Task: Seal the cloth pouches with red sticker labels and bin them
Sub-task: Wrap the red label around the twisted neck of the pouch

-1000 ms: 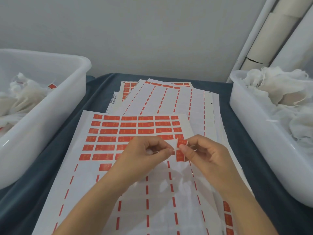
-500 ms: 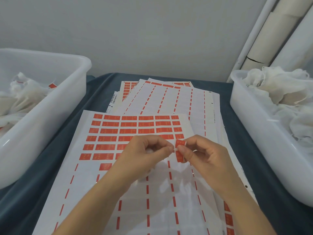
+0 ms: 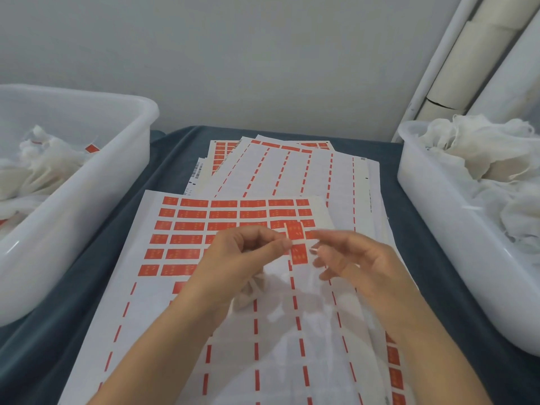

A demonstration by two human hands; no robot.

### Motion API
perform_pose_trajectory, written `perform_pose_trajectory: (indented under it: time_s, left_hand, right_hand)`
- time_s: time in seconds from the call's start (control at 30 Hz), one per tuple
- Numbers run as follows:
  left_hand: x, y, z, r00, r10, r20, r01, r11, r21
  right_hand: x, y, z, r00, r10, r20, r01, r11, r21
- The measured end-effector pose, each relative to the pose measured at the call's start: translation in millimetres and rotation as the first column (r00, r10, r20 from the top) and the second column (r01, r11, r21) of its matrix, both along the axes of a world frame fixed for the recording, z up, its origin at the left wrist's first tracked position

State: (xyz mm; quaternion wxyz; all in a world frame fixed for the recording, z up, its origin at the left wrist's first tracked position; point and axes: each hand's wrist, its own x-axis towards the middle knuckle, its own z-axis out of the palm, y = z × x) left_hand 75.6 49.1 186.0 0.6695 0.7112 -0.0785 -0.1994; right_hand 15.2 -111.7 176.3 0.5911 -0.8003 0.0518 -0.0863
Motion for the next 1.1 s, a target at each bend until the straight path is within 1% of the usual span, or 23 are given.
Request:
perform_pose_trajectory:
  time_s: [0.1, 0.33, 0.53, 0.7, 0.83, 0.93, 1.1]
  left_hand:
    - [-0.5, -0.3, -0.5, 1.000, -0.013, -0.010, 0.013, 1.000, 0.006]
    - [-2.6, -0.7, 0.9, 0.998, -0.063, -0.012, 0.064, 0.997, 0.047]
    - [-2.0, -1.0, 1.6, 0.999, -0.051, -0.016, 0.052, 0.998, 0.037]
    - [-3.0, -2.1, 0.5, 0.999, -0.050, -0.010, 0.050, 0.998, 0.041]
    - [-3.9, -4.0, -1.4, 0.999, -0.039, -0.005, 0.039, 0.999, 0.037]
    - [-4.2, -5.5, -4.8, 0.999, -0.030, 0.032, 0.028, 0.998, 0.048]
    - [-4.6, -6.0, -7.5, 0.998, -0.008, 0.065, 0.005, 0.999, 0.042]
  right_hand:
    - [-2.1, 2.7, -0.4, 0.999, 0.037, -0.031, -0.037, 0.999, -0.014]
    - [-3.1, -1.2, 1.8, 0.999, -0.042, 0.015, 0.041, 0.998, 0.041]
    - [-2.5, 1.1, 2.0, 0.999, 0.039, -0.019, -0.038, 0.997, 0.064]
    - [-3.0, 0.9, 2.8, 1.000, -0.007, 0.022, 0.005, 0.994, 0.107]
    - [-2.8, 2.5, 2.6, 0.998, -0.046, 0.035, 0.042, 0.995, 0.090]
    - [-3.0, 3.9, 2.4, 0.995, -0.088, 0.048, 0.084, 0.994, 0.076]
    - [-2.4, 4.9, 1.8, 0.996, -0.087, 0.030, 0.084, 0.993, 0.084]
